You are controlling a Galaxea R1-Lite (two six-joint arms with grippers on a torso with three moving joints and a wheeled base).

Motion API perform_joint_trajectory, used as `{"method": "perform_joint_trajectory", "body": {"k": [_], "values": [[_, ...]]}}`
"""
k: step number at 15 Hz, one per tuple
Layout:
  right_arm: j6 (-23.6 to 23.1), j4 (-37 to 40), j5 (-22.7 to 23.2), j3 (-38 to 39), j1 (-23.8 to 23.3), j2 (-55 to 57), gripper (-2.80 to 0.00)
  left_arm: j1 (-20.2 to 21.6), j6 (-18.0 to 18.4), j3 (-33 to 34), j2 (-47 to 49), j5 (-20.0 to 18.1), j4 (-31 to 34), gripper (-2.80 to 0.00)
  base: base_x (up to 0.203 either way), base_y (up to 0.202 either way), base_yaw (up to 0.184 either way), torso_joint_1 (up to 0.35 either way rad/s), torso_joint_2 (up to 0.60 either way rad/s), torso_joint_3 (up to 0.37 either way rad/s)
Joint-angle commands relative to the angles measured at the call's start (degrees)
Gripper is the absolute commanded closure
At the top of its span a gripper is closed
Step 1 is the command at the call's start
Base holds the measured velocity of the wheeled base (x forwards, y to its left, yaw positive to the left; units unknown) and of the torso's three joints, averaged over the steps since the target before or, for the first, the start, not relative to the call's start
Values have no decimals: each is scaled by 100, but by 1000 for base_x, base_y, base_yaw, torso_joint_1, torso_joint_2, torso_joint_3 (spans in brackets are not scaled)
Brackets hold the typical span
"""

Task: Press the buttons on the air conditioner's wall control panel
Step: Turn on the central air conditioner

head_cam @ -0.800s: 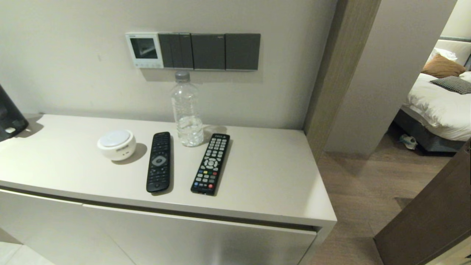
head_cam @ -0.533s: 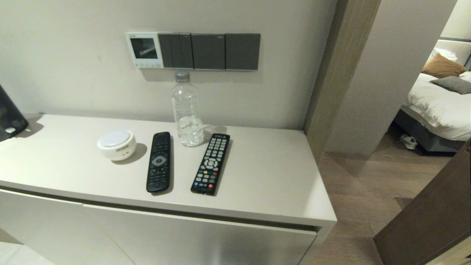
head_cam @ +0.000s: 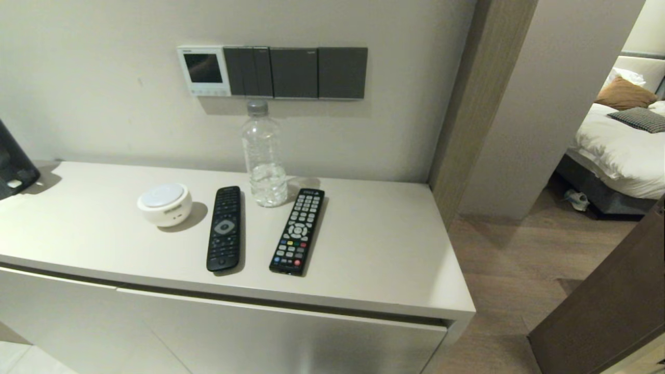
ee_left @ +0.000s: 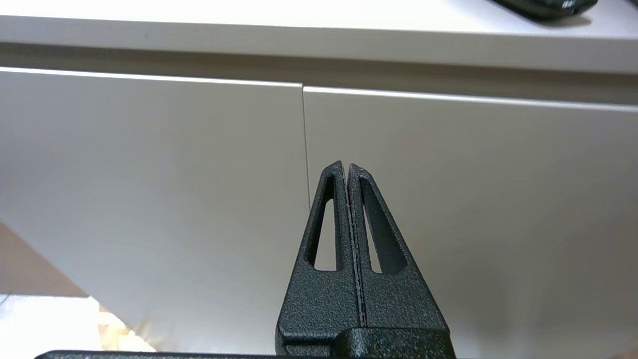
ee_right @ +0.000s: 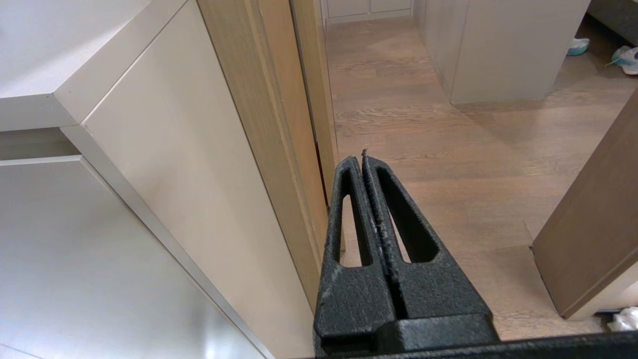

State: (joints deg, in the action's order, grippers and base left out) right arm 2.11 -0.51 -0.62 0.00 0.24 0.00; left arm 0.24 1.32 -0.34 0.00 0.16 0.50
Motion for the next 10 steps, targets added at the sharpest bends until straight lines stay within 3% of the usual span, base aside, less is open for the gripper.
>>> {"method": "perform_joint_trajectory", "body": {"k": [1,5,10], "values": [[0,-2,1,9,2,9,0,9,12,-293,-1,3,20,0,0,0,0,0,0,0],[0,-2,-1,9,2,9,0,10,7,-1641,519,-59,409,0,0,0,0,0,0,0],[0,-2,1,9,2,9,0,4,-208,-3650,3061,-298,309,0,0,0,0,0,0,0]]}}
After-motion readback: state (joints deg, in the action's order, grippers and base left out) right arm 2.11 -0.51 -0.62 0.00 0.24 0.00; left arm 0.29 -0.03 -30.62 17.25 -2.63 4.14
